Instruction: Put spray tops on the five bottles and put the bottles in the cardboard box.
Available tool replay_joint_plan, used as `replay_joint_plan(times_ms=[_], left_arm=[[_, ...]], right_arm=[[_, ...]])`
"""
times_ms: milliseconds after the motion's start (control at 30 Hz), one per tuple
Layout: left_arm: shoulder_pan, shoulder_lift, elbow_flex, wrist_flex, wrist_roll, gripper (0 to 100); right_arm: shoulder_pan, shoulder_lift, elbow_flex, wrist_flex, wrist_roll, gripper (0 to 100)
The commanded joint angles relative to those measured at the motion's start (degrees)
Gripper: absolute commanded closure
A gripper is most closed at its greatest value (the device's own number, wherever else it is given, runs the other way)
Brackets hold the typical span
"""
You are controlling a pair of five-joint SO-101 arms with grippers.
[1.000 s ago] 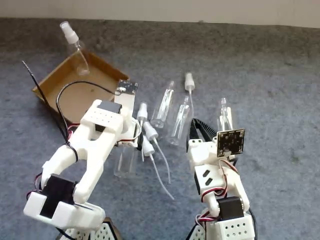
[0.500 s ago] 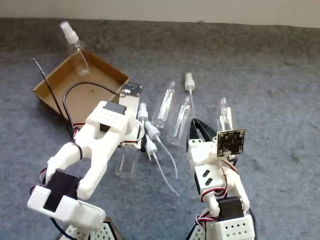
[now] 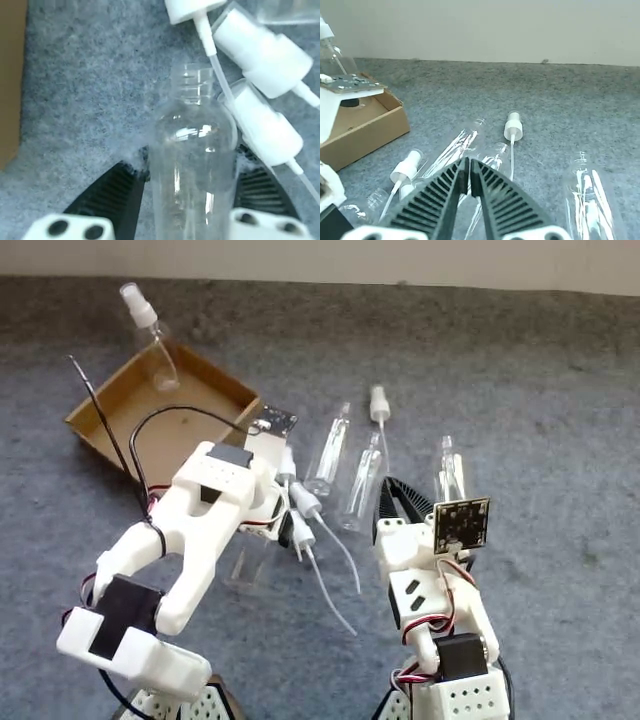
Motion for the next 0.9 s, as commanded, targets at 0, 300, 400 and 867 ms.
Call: replay_joint_plan(times_ms=[0, 300, 400, 867], left_arm=[[-2.9, 0.4, 0.6, -0.8, -7.6, 83], [-12.7, 0.3, 0.1, -1.1, -17.1, 83], [-13.5, 0.2, 0.6, -0.8, -22.8, 83], [-13.4, 0.3, 0.6, -0.8, -27.0, 76]], right_arm=[[0.7, -0.7, 8.4, -1.3, -0.2, 98.8], [0.7, -0.7, 8.4, -1.3, -0.2, 98.8], [0.7, -0.7, 8.4, -1.3, -0.2, 98.8], [0.4, -0.7, 8.4, -0.2, -0.2, 98.8]])
